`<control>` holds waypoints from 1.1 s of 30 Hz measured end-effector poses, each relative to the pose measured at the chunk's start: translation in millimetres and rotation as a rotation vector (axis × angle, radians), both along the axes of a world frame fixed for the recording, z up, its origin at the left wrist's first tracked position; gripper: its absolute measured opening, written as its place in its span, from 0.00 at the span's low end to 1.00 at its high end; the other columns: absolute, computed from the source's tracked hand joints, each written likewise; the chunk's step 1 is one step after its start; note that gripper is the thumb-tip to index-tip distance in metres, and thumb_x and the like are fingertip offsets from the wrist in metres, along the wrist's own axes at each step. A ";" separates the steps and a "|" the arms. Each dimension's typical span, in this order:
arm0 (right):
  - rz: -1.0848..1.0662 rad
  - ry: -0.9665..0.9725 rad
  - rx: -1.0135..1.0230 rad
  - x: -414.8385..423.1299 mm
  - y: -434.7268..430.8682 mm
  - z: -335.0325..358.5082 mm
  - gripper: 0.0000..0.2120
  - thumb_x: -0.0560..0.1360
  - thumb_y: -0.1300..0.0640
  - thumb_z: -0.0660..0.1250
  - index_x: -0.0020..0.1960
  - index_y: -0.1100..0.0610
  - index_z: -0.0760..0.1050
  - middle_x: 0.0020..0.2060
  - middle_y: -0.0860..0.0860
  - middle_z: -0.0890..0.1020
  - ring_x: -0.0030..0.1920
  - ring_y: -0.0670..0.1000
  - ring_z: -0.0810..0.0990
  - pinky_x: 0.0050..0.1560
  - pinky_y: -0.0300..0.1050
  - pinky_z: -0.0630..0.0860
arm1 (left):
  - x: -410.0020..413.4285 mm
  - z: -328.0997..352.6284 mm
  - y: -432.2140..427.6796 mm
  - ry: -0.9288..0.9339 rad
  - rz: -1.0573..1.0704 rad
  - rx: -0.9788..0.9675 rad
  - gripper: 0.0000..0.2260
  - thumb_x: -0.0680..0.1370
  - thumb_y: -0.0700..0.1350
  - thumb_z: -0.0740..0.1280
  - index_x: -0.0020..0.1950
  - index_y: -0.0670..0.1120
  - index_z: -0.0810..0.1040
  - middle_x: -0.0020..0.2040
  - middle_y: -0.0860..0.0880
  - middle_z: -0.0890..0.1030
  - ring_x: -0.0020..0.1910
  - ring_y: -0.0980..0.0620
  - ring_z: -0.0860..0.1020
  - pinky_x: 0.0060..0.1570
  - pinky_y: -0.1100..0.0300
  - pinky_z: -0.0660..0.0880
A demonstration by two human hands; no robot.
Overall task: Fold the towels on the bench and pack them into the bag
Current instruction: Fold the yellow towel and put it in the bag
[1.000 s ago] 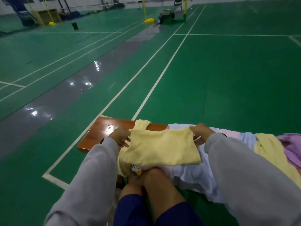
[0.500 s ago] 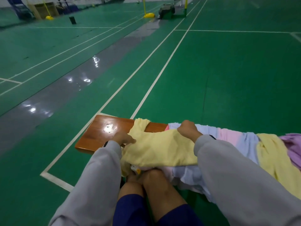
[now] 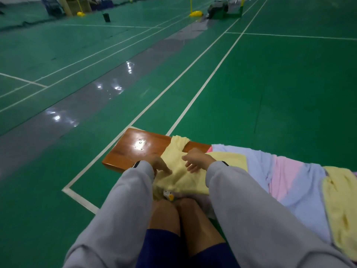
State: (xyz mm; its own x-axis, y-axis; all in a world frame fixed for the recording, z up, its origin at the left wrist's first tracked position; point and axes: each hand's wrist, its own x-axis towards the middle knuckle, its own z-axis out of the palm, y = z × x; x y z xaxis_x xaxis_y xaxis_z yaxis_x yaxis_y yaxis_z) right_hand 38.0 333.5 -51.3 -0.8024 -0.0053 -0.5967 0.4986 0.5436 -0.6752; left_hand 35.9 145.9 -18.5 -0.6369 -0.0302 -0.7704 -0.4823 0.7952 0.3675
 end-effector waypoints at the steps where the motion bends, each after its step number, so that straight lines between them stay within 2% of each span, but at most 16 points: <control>1: 0.022 -0.005 0.004 0.3 -7.6 -0.5 0.14 0.81 0.49 0.64 0.59 0.60 0.73 0.48 0.57 0.83 0.44 0.56 0.86 0.50 0.51 0.84 | 0.1 2.1 1.5 -0.010 -0.012 0.003 0.36 0.70 0.47 0.82 0.73 0.40 0.71 0.71 0.40 0.74 0.64 0.36 0.77 0.47 0.48 0.81; 3: 0.050 -0.024 -0.005 1.1 -21.4 -0.7 0.16 0.81 0.46 0.64 0.58 0.60 0.74 0.48 0.57 0.84 0.43 0.57 0.86 0.50 0.51 0.84 | -2.6 7.1 2.7 -0.011 -0.047 -0.004 0.33 0.73 0.46 0.79 0.73 0.39 0.71 0.70 0.39 0.75 0.60 0.38 0.79 0.39 0.52 0.80; 6: 0.010 -0.052 -0.071 2.7 -35.2 -1.2 0.21 0.81 0.41 0.62 0.60 0.59 0.72 0.49 0.57 0.83 0.43 0.58 0.87 0.48 0.52 0.85 | -7.9 7.2 0.2 -0.022 -0.002 0.045 0.31 0.75 0.48 0.76 0.73 0.40 0.70 0.67 0.40 0.78 0.58 0.40 0.80 0.56 0.48 0.81; 8: -0.027 -0.071 -0.108 2.7 -38.0 -1.0 0.25 0.82 0.38 0.60 0.62 0.60 0.71 0.50 0.57 0.82 0.44 0.59 0.86 0.47 0.54 0.85 | -10.3 5.7 1.0 -0.055 0.051 0.081 0.26 0.75 0.48 0.75 0.68 0.40 0.73 0.62 0.41 0.79 0.58 0.41 0.81 0.61 0.48 0.80; 11: -0.071 -0.130 -0.158 2.9 -34.1 0.9 0.26 0.81 0.37 0.59 0.65 0.59 0.68 0.53 0.59 0.81 0.46 0.62 0.86 0.46 0.56 0.85 | -7.4 0.9 2.7 -0.136 0.092 0.078 0.15 0.76 0.49 0.76 0.53 0.41 0.76 0.40 0.44 0.77 0.38 0.47 0.77 0.48 0.56 0.80; 13: -0.067 -0.162 -0.168 2.5 -30.2 1.0 0.28 0.81 0.38 0.60 0.70 0.57 0.66 0.53 0.59 0.81 0.46 0.62 0.86 0.45 0.57 0.85 | -6.6 -4.0 0.8 -0.151 0.083 -0.006 0.17 0.73 0.48 0.79 0.53 0.42 0.77 0.30 0.46 0.72 0.29 0.50 0.70 0.37 0.58 0.76; 14: -0.069 -0.170 -0.169 3.0 -28.9 0.4 0.29 0.81 0.38 0.61 0.72 0.56 0.65 0.53 0.59 0.81 0.46 0.62 0.86 0.45 0.57 0.85 | -6.8 -7.9 0.0 -0.146 0.093 -0.015 0.20 0.72 0.47 0.80 0.58 0.42 0.78 0.30 0.46 0.73 0.28 0.50 0.71 0.35 0.58 0.76; 15: -0.073 -0.175 -0.169 4.1 -28.3 -0.3 0.29 0.81 0.38 0.62 0.73 0.56 0.64 0.53 0.59 0.81 0.46 0.61 0.86 0.46 0.58 0.85 | -6.3 -10.5 0.0 -0.145 0.100 0.008 0.24 0.72 0.46 0.80 0.63 0.42 0.77 0.33 0.45 0.77 0.31 0.49 0.75 0.36 0.58 0.78; 16: -0.075 -0.172 -0.170 4.6 -28.0 -2.1 0.29 0.81 0.39 0.62 0.74 0.55 0.64 0.53 0.59 0.81 0.46 0.61 0.86 0.46 0.57 0.85 | -6.4 -12.4 0.7 -0.130 0.094 0.034 0.27 0.72 0.46 0.80 0.68 0.41 0.76 0.42 0.43 0.83 0.40 0.47 0.81 0.42 0.57 0.81; 17: -0.075 -0.166 -0.169 5.4 -28.6 -2.8 0.30 0.81 0.39 0.62 0.75 0.55 0.63 0.54 0.59 0.81 0.47 0.61 0.86 0.45 0.57 0.85 | -6.0 -13.2 1.0 -0.088 0.081 0.036 0.30 0.73 0.46 0.79 0.71 0.40 0.74 0.56 0.41 0.84 0.55 0.45 0.83 0.54 0.55 0.81; 18: -0.077 -0.161 -0.172 6.1 -29.2 -3.9 0.30 0.81 0.39 0.62 0.75 0.55 0.63 0.54 0.59 0.81 0.47 0.61 0.85 0.45 0.57 0.85 | -5.2 -11.9 1.2 -0.048 0.066 0.030 0.31 0.74 0.47 0.78 0.73 0.39 0.72 0.67 0.40 0.79 0.67 0.42 0.78 0.62 0.52 0.78; 20: -0.079 -0.161 -0.171 6.8 -30.5 -4.3 0.30 0.81 0.38 0.62 0.75 0.56 0.64 0.54 0.58 0.81 0.47 0.61 0.85 0.45 0.56 0.85 | -7.4 -9.1 2.4 -0.031 0.047 0.052 0.32 0.75 0.48 0.77 0.74 0.39 0.70 0.72 0.41 0.75 0.72 0.41 0.73 0.66 0.51 0.74; 26: -0.106 -0.184 -0.320 6.2 -20.8 12.8 0.40 0.72 0.24 0.60 0.67 0.55 0.71 0.57 0.58 0.81 0.51 0.63 0.85 0.48 0.59 0.84 | -4.4 4.0 27.8 0.135 -0.069 0.223 0.23 0.74 0.47 0.73 0.66 0.41 0.75 0.59 0.42 0.80 0.56 0.43 0.81 0.59 0.46 0.81; 29: -0.181 -0.154 -0.456 6.9 -5.3 33.4 0.29 0.76 0.32 0.65 0.64 0.55 0.75 0.60 0.58 0.79 0.52 0.62 0.84 0.42 0.58 0.85 | 4.8 19.0 60.1 0.301 -0.211 0.315 0.18 0.75 0.41 0.70 0.65 0.42 0.76 0.56 0.43 0.81 0.51 0.46 0.81 0.49 0.48 0.83; 31: -0.231 -0.133 -0.479 8.9 12.6 44.3 0.20 0.79 0.41 0.67 0.61 0.56 0.77 0.57 0.59 0.81 0.49 0.59 0.85 0.40 0.58 0.85 | 9.7 28.6 81.4 0.387 -0.305 0.348 0.11 0.77 0.38 0.68 0.59 0.44 0.77 0.47 0.46 0.80 0.42 0.50 0.79 0.34 0.58 0.79; 33: -0.266 -0.109 -0.492 14.3 34.8 55.2 0.15 0.79 0.49 0.67 0.59 0.59 0.78 0.54 0.60 0.83 0.45 0.58 0.85 0.35 0.53 0.84 | 12.5 34.6 100.8 0.388 -0.321 0.373 0.06 0.78 0.38 0.68 0.53 0.46 0.77 0.40 0.47 0.78 0.35 0.50 0.77 0.29 0.60 0.75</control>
State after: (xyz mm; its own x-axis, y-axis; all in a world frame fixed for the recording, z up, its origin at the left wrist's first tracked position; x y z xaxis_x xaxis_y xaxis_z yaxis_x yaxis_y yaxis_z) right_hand 52.4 368.3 3.9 -0.7477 -0.1093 -0.6549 0.6567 0.0243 -0.7538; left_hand 48.5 246.7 16.1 -0.8053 0.4351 -0.4026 -0.0163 0.6627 0.7487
